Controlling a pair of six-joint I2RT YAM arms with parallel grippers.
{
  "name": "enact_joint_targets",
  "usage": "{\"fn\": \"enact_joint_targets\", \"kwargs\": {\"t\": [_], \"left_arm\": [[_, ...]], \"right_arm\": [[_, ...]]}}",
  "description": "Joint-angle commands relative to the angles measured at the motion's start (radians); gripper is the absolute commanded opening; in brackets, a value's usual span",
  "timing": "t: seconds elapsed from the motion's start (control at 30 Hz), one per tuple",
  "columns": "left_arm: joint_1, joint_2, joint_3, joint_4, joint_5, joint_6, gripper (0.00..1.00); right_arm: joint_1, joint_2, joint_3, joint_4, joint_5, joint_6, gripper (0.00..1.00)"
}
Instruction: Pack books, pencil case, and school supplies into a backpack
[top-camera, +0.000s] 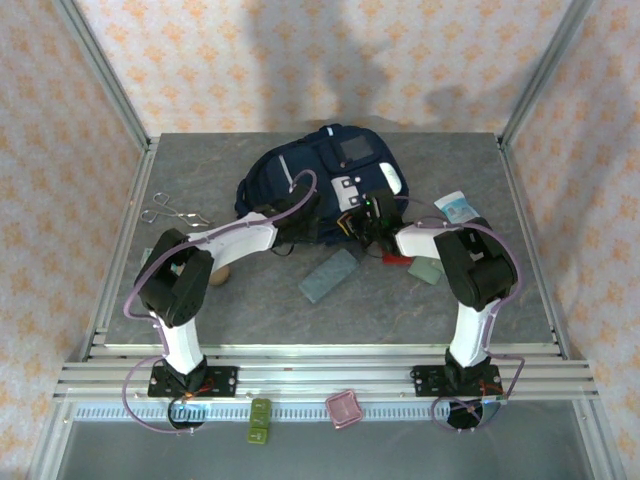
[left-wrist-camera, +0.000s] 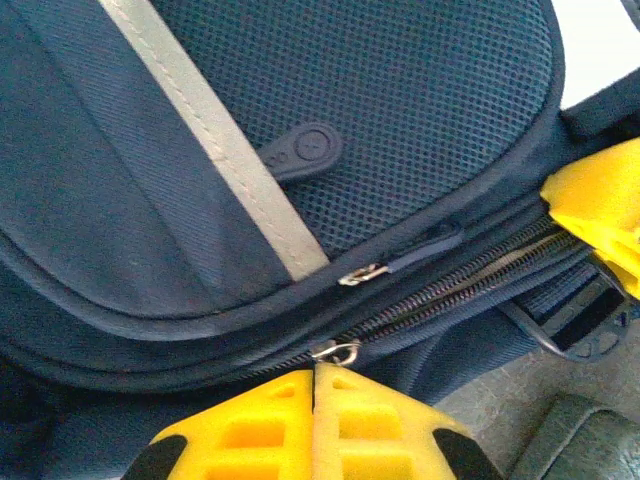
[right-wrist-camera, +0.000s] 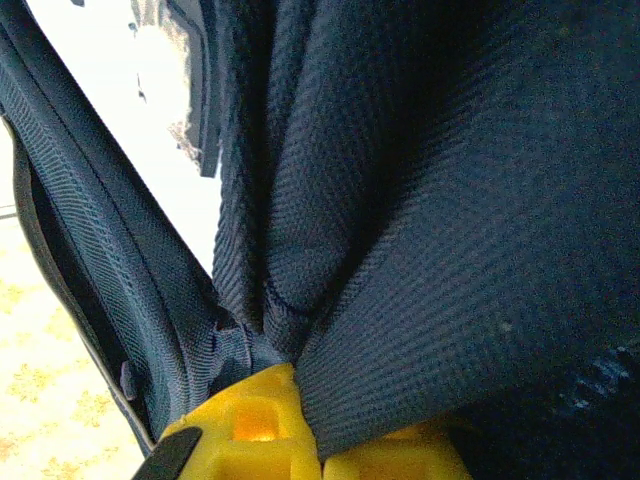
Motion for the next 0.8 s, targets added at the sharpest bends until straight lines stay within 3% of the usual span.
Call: {"fn": "enact_joint_targets", "kwargs": {"t": [0.0, 0.2, 0.67, 0.77], "left_arm": [[0.000, -0.014, 0.035, -0.035, -0.008, -0.008, 0.12], [-0.006, -0.023, 0.091, -0.089, -0.031, -0.009, 0.44], [-0.041, 0.141, 0.175, -0.262, -0.136, 0.000, 0.44], [-0.043, 0.156, 0.181, -0.269, -0.138, 0.003, 0.36]], "right_arm": [[-0.009, -0.027, -0.007, -0.023, 0.077, -0.021, 0.00], [-0.003, -0.022, 0.001, -0.023, 0.075, -0.020, 0.00], [0.002, -0.014, 0.008, -0.031, 0.080, -0.021, 0.00], [0.002, -0.012, 0.010, -0.033, 0.082, -0.018, 0.00]]}}
